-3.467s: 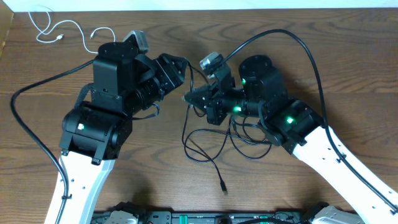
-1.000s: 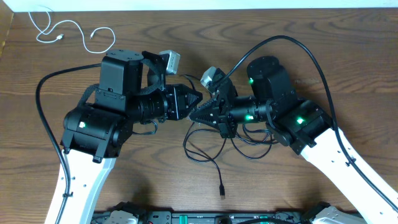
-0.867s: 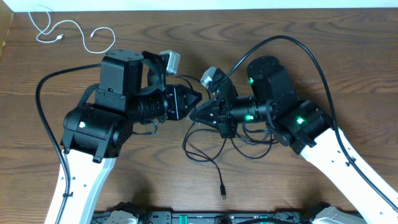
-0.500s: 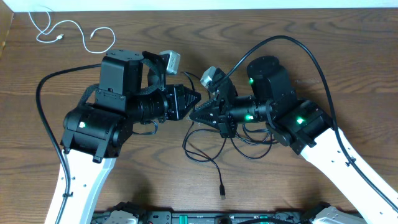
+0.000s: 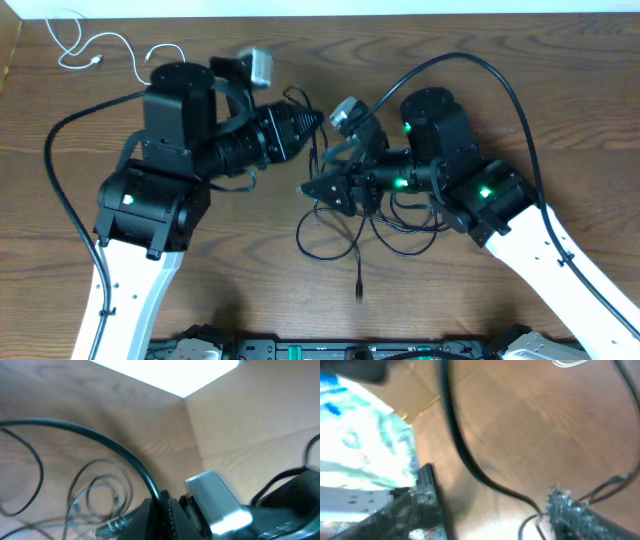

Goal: Untangle cables

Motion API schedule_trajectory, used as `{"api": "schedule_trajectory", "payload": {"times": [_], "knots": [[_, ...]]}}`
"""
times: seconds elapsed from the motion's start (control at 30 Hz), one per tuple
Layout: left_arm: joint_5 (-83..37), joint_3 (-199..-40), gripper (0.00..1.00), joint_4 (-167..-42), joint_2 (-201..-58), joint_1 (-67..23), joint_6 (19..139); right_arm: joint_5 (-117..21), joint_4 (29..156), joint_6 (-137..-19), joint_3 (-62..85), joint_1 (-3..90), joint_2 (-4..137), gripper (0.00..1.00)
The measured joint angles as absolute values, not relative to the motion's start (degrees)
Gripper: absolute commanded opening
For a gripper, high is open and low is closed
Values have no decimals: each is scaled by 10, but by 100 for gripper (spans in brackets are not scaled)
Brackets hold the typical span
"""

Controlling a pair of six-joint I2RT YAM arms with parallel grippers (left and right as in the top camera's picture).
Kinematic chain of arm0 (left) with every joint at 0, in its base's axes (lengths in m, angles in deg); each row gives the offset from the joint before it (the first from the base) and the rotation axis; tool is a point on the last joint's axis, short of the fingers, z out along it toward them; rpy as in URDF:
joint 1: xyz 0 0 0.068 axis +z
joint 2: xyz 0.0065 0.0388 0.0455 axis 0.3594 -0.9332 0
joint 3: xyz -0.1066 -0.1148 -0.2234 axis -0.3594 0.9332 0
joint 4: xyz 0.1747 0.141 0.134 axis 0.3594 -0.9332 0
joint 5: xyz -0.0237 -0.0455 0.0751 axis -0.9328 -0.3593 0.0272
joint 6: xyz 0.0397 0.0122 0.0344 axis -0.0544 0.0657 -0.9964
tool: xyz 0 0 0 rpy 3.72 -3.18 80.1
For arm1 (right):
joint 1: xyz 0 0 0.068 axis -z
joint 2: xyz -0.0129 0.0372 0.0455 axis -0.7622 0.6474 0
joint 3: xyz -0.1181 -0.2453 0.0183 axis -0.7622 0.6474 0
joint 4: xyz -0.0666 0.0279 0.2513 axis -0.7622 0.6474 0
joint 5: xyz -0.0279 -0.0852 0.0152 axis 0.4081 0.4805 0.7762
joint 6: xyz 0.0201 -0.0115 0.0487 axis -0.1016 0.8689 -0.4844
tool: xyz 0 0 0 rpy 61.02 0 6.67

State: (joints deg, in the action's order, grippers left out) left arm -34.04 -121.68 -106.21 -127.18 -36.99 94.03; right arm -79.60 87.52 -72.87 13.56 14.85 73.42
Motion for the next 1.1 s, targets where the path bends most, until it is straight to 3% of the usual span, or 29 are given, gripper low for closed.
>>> {"api": "schedule_trajectory", "payload": {"times": [0.13,0.4,0.6,0.77,1.1], "knots": [[-338,-1217,8,-1014,-1272,-360,982,-777,901,-730,136,172,734,99],[-324,-1217,8,-892,-1272,-336,1073,-762,968,-730,136,253,734,99],[-318,-1215,7,-726,-1273,-313,1184,-758,1011,-730,136,317,734,99],[-295,-1215,7,-628,-1288,-312,1272,-758,1019,-730,136,325,734,99],[-247,-1215,8,-647,-1323,-312,1297,-758,1038,-723,136,325,734,99]]}}
